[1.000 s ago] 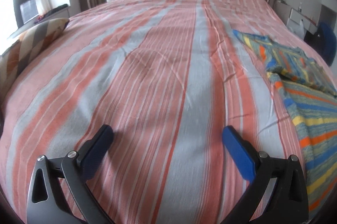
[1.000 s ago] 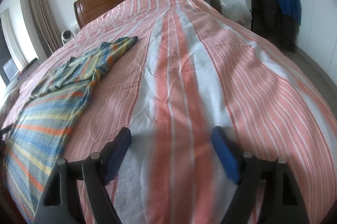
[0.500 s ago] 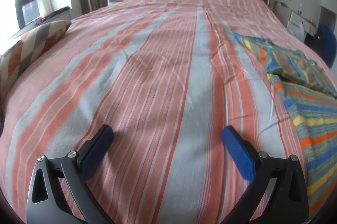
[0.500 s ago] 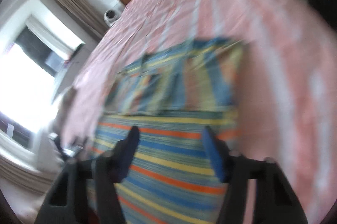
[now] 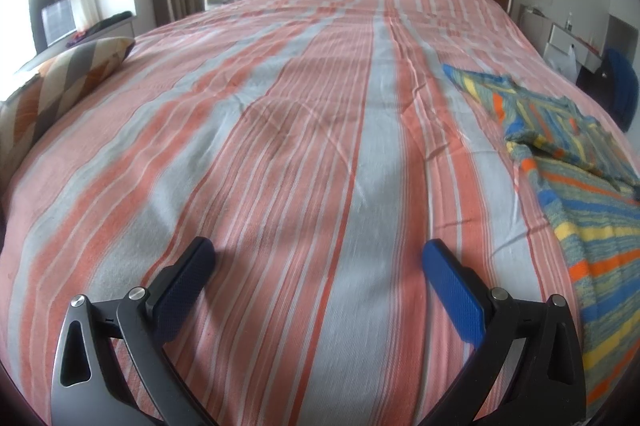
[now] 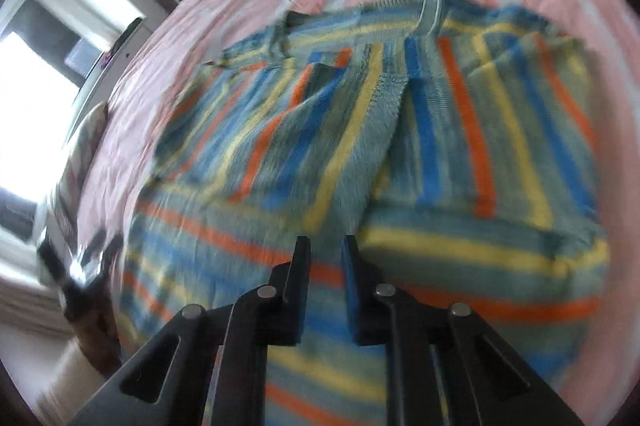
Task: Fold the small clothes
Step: 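Move both grippers to the ribbed hem of the folded sweater, then grasp the hem with both grippers and fold it up toward the collar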
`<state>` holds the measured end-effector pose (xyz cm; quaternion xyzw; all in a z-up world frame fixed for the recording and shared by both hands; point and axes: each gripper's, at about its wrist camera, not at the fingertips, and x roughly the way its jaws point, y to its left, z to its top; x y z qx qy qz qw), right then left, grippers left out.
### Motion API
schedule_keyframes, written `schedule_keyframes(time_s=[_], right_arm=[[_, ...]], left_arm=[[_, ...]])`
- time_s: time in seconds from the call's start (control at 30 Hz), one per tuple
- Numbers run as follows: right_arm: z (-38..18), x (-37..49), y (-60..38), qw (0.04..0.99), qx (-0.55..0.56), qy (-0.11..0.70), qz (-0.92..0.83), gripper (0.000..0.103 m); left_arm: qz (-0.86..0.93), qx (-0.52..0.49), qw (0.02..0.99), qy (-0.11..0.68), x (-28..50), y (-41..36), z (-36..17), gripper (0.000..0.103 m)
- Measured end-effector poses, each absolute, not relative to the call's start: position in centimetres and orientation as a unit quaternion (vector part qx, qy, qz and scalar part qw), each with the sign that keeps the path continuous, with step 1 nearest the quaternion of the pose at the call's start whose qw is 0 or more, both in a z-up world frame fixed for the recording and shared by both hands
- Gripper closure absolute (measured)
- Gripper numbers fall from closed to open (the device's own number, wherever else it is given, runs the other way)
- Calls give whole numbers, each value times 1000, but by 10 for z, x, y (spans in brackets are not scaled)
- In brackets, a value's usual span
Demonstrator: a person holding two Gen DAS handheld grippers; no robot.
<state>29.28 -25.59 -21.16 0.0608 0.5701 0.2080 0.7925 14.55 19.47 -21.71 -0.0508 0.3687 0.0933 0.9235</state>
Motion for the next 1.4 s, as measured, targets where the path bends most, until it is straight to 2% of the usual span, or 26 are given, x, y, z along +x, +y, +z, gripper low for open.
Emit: schedule_keyframes(time_s=[0.07,0.13,0.27,0.43,0.63,0.83,0.97,1.07,1.13,1.17,1.23,1.27,1.3,1.33,1.37,1.4], right_arm=[[-196,257,-267,808,24,547,219,62],[-186,224,-281,824,-1,523,218,52],[-174,150,-332,860,-26,477,179,46],[-170,80,-395,888,33,446,110,44],[-167,51,-428,889,89,444,74,42],[-163,38,-412,846,81,507,143,42],[-185,29,-401,805,114,557,172,42],[-201,25,-392,789,100,580,175,42],[-209,24,-385,779,89,595,176,42],[-212,23,-381,774,85,601,180,42],[-214,22,-379,774,84,600,183,43],[-215,24,-378,775,87,598,185,45],[-218,28,-377,772,94,600,188,50],[-225,31,-375,763,98,610,192,68],[-228,33,-373,759,93,616,189,90],[-229,34,-373,759,90,617,187,97]], left_arm=[[95,-49,923,370,145,194,-217,0],[102,-42,922,372,145,193,-216,0],[111,-37,917,381,145,191,-215,0],[111,-64,903,410,139,195,-209,1],[47,-130,884,447,84,179,-194,1],[-25,-132,837,530,18,140,-204,1],[-43,-88,831,547,1,108,-206,3],[-58,-61,829,553,1,89,-206,18],[-65,-44,824,561,1,78,-210,21],[-68,-36,824,562,0,73,-210,27],[-72,-33,822,564,0,67,-211,39],[-75,-37,820,566,1,65,-211,54],[-75,-39,818,570,2,64,-212,80],[-82,-45,813,575,4,64,-214,97],[-91,-54,806,583,6,64,-215,99],[-90,-60,806,582,6,65,-214,100]])
